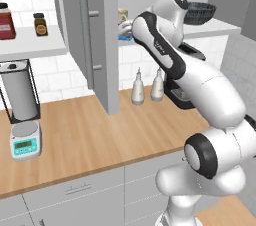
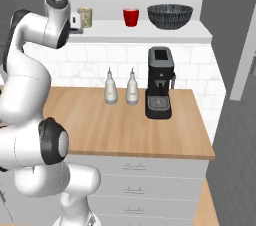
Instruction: Gather all objects into one cabinet and sort the glasses and bowls to opposite sides.
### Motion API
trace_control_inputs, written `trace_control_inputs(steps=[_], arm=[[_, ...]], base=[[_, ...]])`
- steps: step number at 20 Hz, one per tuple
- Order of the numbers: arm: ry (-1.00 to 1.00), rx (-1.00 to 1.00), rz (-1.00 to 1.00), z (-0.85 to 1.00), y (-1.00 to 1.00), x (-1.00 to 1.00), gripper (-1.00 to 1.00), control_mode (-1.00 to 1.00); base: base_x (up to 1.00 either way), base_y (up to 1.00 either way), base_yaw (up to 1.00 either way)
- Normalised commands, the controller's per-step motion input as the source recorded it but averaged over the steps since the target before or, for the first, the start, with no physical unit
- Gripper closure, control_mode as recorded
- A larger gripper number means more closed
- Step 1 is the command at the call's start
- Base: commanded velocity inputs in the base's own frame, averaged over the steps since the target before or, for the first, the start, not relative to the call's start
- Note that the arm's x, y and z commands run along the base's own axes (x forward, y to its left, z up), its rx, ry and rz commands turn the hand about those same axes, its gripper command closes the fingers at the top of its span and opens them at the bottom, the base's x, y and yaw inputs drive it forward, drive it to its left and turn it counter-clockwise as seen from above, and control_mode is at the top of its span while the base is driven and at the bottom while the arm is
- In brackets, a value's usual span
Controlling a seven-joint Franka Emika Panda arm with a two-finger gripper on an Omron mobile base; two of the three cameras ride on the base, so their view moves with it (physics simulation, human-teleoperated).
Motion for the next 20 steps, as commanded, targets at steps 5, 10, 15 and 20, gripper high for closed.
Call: trace_control_inputs(steps=[5, 10, 15, 20], arm=[[0.08, 0.00, 0.04, -0.11, 0.24, 0.76, 1.00, -1.00], [0.03, 0.00, 0.01, -0.13, 0.18, 0.76, 1.00, -1.00], [0.00, 0.00, 0.00, -0.21, 0.38, 0.66, 1.00, -1.00], [0.00, -0.02, 0.00, -0.13, 0.27, 0.29, 1.00, -1.00]], base=[[0.00, 0.00, 0.00], [0.00, 0.00, 0.00], [0.00, 0.00, 0.00], [0.00, 0.00, 0.00]])
